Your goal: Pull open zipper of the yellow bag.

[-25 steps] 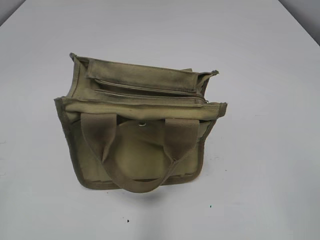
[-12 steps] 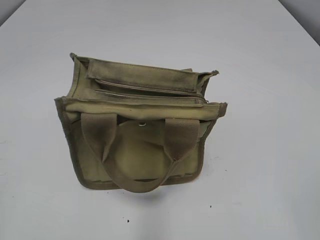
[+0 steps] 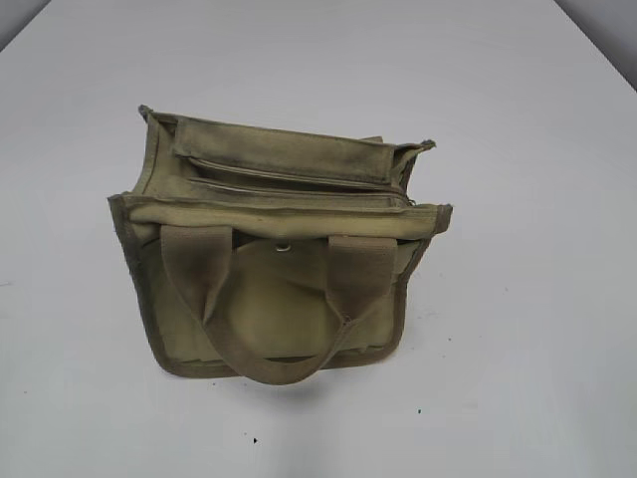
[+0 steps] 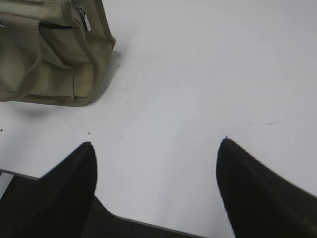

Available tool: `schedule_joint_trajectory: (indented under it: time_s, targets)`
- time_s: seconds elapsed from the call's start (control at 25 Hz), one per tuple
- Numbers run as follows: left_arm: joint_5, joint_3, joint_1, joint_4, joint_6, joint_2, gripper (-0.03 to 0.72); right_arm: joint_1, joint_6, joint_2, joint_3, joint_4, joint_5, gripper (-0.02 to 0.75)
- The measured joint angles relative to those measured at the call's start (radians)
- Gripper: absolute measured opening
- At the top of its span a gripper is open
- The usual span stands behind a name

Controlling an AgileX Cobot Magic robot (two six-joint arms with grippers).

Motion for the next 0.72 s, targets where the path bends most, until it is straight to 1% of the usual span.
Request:
schedule_joint_trajectory:
  time_s: [0.72]
  targets:
    - [0.000,0.000,0.000,0.000,0.000,0.000,0.436,0.000,0.000,0.000,0.000,0.000,0.000,0.582]
